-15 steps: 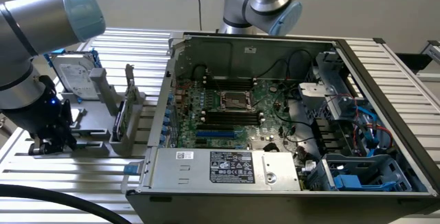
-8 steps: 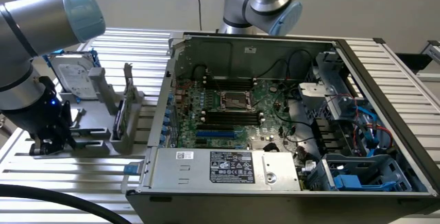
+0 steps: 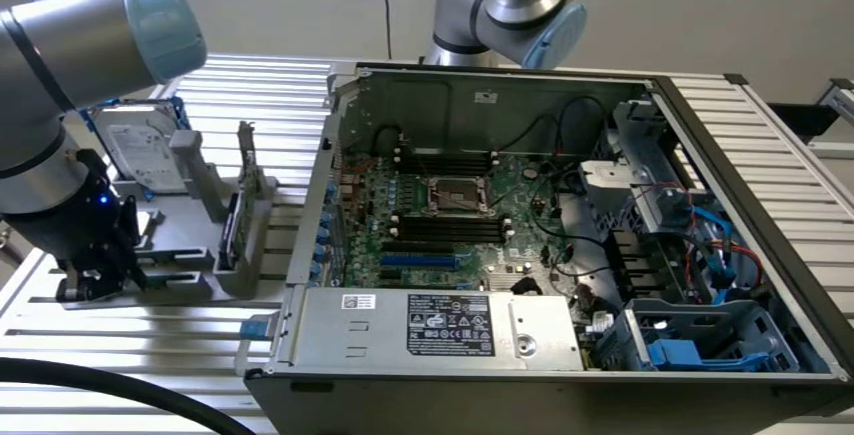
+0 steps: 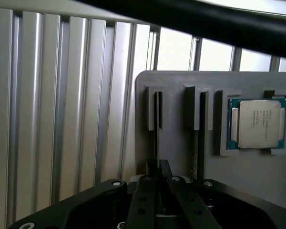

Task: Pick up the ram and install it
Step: 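Pick up the ram and move it above insertion slot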

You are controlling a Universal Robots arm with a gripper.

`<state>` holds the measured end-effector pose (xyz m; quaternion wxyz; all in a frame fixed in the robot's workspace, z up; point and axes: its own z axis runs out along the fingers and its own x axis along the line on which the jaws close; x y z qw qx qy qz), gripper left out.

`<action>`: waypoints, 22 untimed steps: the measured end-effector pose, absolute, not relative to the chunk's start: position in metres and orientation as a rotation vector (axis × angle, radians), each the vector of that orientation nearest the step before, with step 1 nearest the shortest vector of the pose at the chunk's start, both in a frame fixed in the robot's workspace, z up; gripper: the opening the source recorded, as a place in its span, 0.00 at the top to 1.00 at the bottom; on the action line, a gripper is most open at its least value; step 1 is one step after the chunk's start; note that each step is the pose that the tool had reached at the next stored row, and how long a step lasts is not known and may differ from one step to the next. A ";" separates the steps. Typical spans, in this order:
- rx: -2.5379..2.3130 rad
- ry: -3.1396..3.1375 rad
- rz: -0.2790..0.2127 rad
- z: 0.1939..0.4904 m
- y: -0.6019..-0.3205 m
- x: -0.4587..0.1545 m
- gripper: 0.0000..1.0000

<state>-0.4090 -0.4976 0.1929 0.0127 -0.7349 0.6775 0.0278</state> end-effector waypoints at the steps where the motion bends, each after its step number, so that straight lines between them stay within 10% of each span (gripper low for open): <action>1: -2.288 2.115 0.088 0.193 -0.498 -0.409 0.85; 22: -2.255 2.175 0.112 0.229 -0.498 -0.405 0.86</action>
